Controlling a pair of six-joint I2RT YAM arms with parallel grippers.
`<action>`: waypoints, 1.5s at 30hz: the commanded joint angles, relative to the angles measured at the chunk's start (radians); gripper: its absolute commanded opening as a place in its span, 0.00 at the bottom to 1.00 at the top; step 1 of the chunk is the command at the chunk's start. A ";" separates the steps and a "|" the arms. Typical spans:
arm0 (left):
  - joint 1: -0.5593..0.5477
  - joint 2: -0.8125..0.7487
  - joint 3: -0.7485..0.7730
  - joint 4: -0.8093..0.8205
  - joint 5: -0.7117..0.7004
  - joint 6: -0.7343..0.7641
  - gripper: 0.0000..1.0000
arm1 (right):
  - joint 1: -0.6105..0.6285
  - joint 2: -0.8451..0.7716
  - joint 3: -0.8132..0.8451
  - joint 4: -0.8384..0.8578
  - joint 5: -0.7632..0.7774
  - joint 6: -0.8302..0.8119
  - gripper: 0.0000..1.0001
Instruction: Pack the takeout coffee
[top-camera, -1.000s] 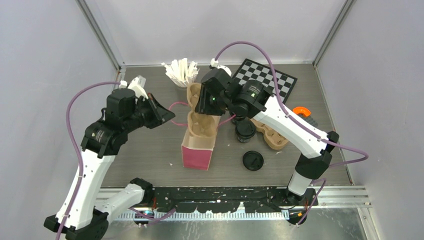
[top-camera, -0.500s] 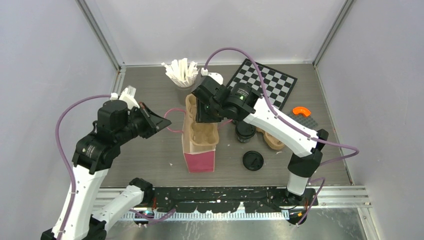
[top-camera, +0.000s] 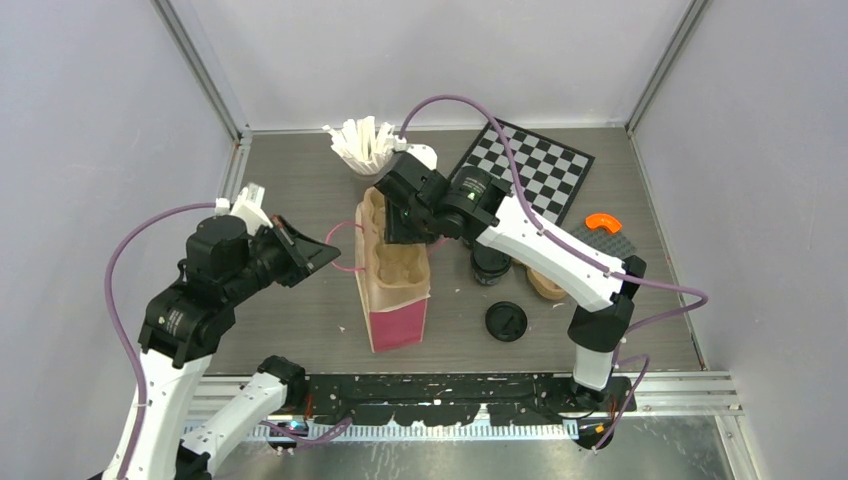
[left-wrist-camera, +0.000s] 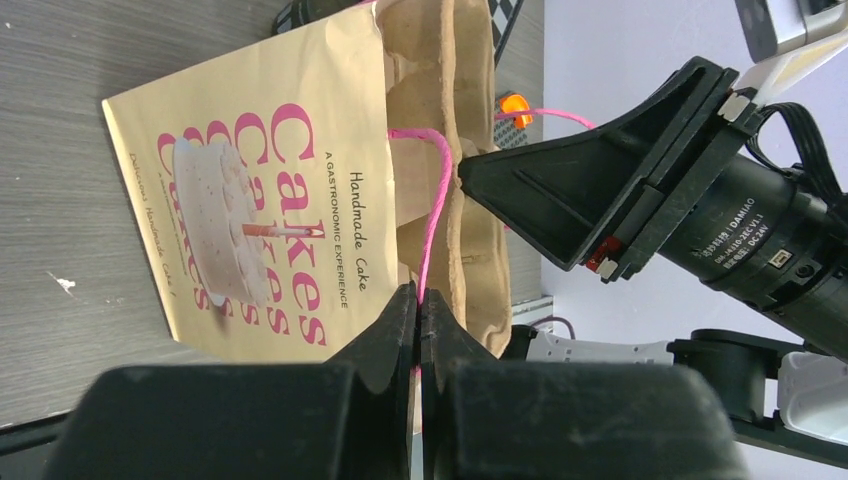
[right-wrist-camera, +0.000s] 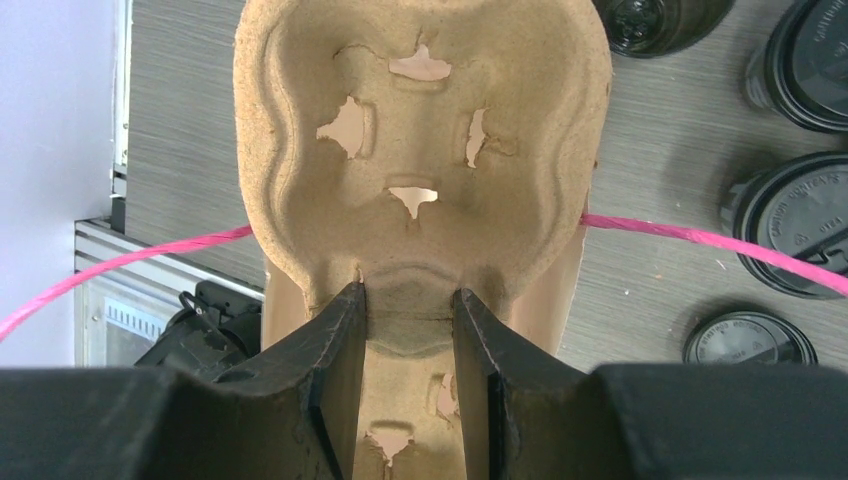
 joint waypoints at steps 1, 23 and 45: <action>0.003 -0.009 -0.019 0.048 0.035 0.001 0.00 | 0.019 -0.009 -0.037 0.119 0.028 -0.029 0.38; 0.003 0.005 0.020 -0.069 -0.002 0.141 0.00 | 0.070 0.063 0.029 0.062 0.048 0.035 0.38; 0.003 -0.011 0.047 -0.110 -0.020 0.211 0.00 | 0.079 0.102 -0.085 0.079 0.135 -0.037 0.43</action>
